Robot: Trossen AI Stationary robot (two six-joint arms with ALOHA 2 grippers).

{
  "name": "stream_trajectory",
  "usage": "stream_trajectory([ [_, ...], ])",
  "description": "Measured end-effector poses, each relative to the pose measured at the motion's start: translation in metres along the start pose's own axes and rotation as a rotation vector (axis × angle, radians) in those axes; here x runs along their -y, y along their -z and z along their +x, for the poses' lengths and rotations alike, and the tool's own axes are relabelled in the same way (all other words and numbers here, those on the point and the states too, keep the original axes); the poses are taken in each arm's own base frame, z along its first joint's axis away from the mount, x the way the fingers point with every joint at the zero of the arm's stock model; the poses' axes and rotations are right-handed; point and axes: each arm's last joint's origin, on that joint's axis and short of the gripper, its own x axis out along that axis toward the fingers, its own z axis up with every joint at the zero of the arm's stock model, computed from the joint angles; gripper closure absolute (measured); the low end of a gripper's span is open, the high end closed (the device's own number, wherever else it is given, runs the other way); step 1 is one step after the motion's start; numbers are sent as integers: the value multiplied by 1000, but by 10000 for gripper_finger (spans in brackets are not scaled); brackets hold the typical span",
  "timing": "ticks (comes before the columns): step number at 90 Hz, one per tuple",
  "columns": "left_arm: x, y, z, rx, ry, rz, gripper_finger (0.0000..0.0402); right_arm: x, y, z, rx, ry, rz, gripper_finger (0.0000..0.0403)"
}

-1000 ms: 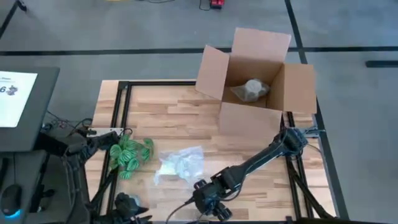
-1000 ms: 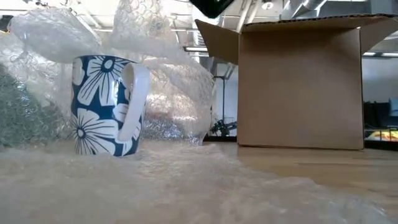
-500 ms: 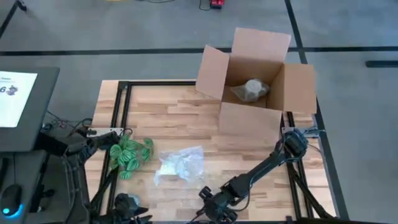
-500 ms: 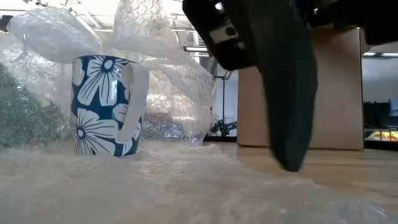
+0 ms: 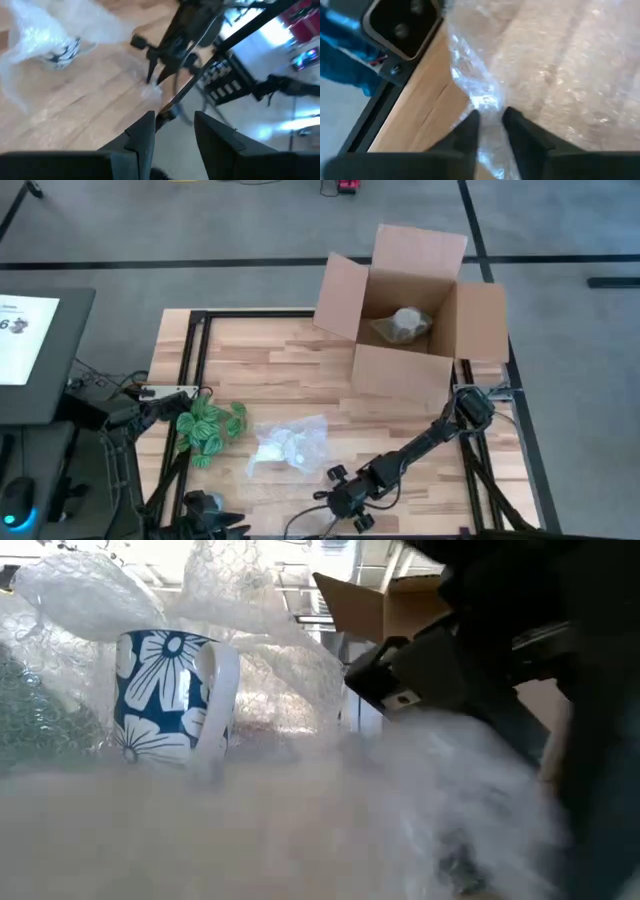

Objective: Wrap mug
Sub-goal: Wrap the blue mug with bubble wrap

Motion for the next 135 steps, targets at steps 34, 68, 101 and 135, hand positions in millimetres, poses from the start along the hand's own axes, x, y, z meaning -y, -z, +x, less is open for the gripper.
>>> stream_trajectory([
  [34,2,-31,-17,61,73,89,284,6,-87,-62,156,1,141,401],
  [68,-6,-34,-17,44,6,197,284,61,-134,-116,328,62,441,402],
  [101,-7,-35,-17,47,1,221,284,101,-141,-158,321,205,687,403],
  [135,-11,-26,-7,53,-7,208,284,138,-114,-158,135,340,841,403],
])
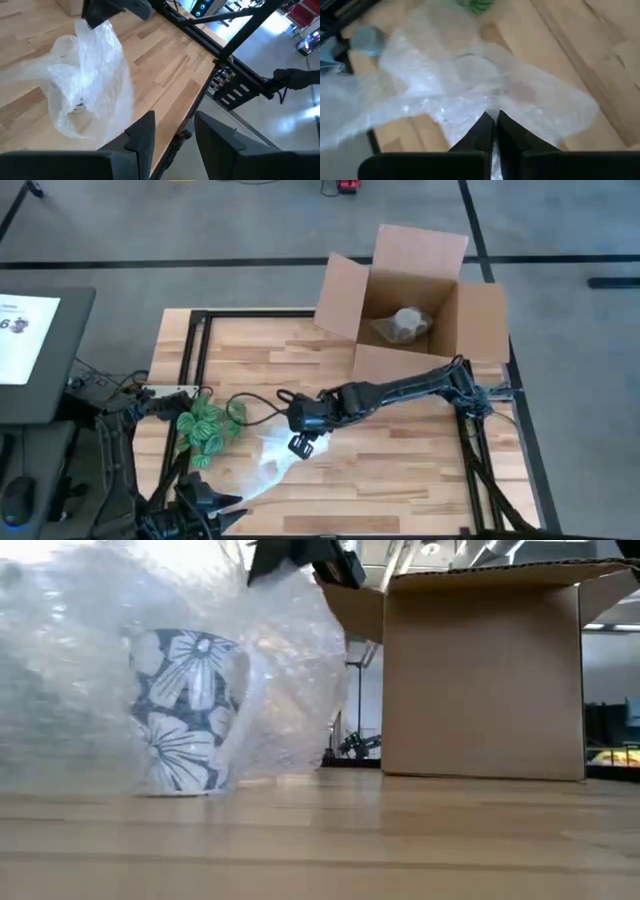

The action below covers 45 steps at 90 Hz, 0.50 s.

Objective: Wrap mug
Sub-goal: Wrap the blue mug with bubble wrap

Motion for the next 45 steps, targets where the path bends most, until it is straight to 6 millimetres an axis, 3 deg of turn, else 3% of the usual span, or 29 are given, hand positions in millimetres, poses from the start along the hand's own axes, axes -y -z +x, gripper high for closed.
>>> stream_trajectory([
  [19,0,36,21,-76,32,-49,284,8,-5,2,-5,16,24,403],
  [33,3,68,32,-187,117,15,284,7,-4,2,-28,-10,-5,403],
  [45,-8,82,44,-145,109,40,284,5,-2,2,-49,-36,-12,403],
])
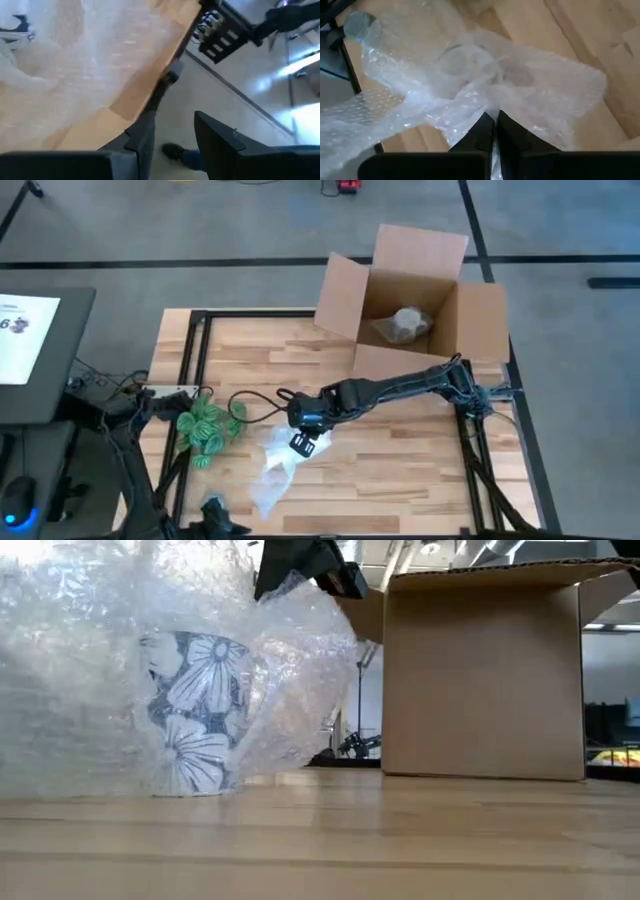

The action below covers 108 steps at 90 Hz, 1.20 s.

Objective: Wrap mug
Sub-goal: Wrap the blue mug with bubble wrap

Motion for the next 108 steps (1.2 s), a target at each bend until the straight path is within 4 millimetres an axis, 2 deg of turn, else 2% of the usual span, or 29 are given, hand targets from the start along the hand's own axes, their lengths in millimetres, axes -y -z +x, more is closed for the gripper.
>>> stream_trajectory([
  [15,-10,-2,18,68,-43,15,284,0,0,0,-1,-3,-23,403],
  [34,-7,-16,31,73,-65,80,284,0,1,0,-21,-17,-30,403],
  [52,15,-37,16,67,-10,94,298,1,1,0,-27,-12,-36,403],
  [67,12,-40,13,-3,-50,112,302,-2,3,0,-29,-15,-43,403],
  [79,6,-41,17,-77,-98,157,287,-2,3,0,-29,-15,-48,403],
  [93,3,-45,22,-94,-129,199,248,-2,3,0,-29,-15,-48,403],
  [108,-11,-45,39,-88,-213,161,221,-4,5,-1,-31,-17,-55,403],
])
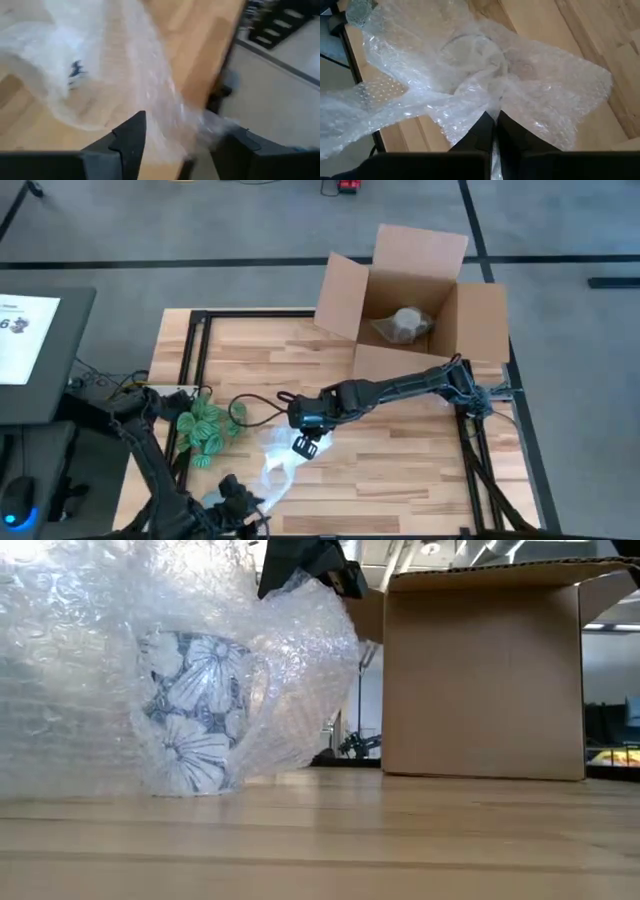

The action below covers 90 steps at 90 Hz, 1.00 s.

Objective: Wrap mug
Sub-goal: Wrap the blue mug with bubble wrap

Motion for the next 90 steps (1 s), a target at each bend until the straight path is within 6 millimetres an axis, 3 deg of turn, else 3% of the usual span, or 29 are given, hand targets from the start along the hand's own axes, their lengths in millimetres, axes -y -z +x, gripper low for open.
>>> stream_trajectory([
  [16,-9,-10,15,11,-79,-28,250,-3,3,0,-4,-3,-8,403],
  [37,-19,-18,21,12,-168,20,389,-6,9,0,-35,13,-32,403],
  [54,-29,-19,19,16,-253,35,400,-6,13,-1,-60,31,-49,403],
  [69,-48,-27,15,120,-403,-30,402,-5,12,-1,-45,57,-44,403],
  [90,-64,-24,51,127,-500,-70,402,0,10,-1,-5,119,20,403],
])
